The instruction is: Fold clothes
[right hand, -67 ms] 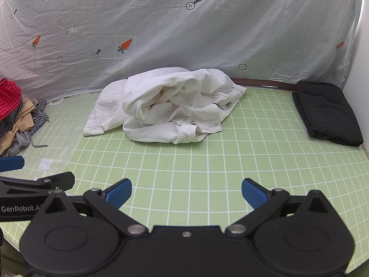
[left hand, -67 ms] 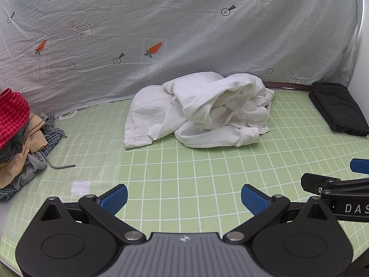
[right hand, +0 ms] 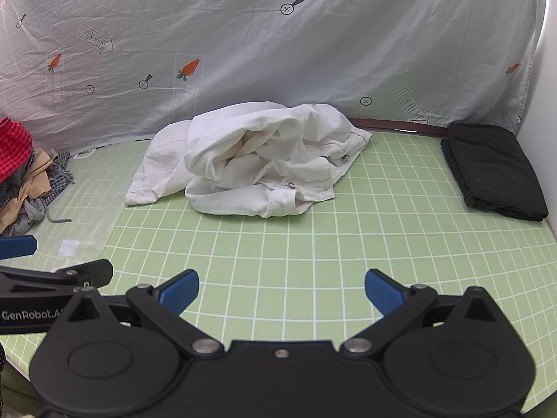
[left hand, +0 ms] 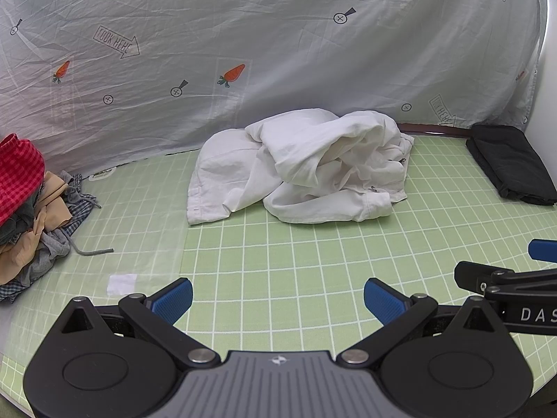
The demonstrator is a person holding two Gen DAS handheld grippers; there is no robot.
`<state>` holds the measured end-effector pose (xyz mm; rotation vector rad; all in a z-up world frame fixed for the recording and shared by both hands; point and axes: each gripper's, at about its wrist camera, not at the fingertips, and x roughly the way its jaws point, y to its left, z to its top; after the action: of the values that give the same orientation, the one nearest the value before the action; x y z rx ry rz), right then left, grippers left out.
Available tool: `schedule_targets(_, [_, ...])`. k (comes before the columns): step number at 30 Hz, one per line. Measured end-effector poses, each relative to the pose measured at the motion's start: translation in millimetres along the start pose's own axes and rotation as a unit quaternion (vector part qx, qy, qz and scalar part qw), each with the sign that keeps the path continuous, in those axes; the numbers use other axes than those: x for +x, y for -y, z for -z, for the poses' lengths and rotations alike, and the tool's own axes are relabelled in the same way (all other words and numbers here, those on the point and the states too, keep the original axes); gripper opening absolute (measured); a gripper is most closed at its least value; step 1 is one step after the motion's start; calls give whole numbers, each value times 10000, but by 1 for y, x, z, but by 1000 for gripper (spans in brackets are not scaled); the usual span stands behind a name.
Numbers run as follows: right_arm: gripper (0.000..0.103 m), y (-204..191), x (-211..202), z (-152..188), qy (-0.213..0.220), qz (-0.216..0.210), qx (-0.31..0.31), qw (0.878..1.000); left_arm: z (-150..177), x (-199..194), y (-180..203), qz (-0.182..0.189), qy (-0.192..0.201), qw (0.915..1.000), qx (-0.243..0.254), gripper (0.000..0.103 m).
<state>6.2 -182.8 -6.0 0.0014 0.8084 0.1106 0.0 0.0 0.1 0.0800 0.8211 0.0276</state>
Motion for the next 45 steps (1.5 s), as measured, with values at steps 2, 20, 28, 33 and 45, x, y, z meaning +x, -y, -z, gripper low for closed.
schedule_targets(2, [103,-1,0,1,6,1,-3,10000,0,0,0,3,-2,10000,-3,103])
schedule_targets(20, [103,1,0,1,-1,-14,-8,10000,-2,0,1,-8,-10,10000,-4,103])
schedule_targets(28, [103,1,0,2,3,-5,-9,10000,-2,0,1,0,-14,10000,6,103])
schedule_targets(33, [103,1,0,2,9,-6,-10,10000,-2,0,0,-5,-16,10000,12,103])
schedule_targets(45, [103,1,-1,2,23,-14,-27,10000,-1,0,0,-11,-5,10000,26,103])
